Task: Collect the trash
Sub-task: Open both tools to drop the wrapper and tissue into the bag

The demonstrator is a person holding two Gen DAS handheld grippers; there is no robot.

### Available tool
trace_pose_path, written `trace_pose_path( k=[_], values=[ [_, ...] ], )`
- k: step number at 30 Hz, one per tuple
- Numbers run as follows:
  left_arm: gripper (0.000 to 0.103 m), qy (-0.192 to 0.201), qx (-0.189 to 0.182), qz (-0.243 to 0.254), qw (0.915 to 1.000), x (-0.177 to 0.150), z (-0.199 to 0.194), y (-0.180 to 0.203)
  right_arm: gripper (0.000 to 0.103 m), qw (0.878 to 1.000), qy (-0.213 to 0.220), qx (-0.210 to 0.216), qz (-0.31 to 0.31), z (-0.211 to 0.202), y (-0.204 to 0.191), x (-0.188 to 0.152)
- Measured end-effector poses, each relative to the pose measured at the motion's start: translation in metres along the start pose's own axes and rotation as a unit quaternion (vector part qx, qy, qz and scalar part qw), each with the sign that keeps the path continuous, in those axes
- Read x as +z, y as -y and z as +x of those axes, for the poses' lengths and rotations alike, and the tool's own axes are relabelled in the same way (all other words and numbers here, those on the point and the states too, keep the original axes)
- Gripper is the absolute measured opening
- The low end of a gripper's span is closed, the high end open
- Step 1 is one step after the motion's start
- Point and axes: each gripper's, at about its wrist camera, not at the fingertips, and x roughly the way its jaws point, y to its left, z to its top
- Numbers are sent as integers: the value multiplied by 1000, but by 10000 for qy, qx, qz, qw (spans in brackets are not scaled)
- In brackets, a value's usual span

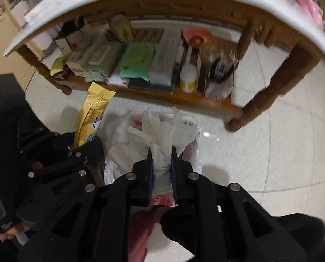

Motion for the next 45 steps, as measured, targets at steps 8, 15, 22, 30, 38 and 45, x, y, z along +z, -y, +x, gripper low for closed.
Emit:
trace_pose_path(
  k=[8,15,22,30,38,45],
  values=[
    [24,-378,5,-134,9992,1,49,6,13,9986,-329,-17,407,58,9,-7],
    [25,-908,-47,-212,9956,-11,98,7,15,9965,-587,-1,593,90,14,-3],
    [78,-883,-242,-442,9948,-13,101,-1,35,9950,-660,20,747,98,19,-3],
    [95,-737,-307,-687,9944,-8,94,-9,67,9940,-597,-57,918,97,25,-3],
    [95,-467,-226,-751,9958,-3,77,-13,70,9936,-467,-17,1029,87,28,-4],
    [95,-174,-111,-719,9972,4,56,-13,72,9936,-327,27,1078,70,29,-4]
  ],
)
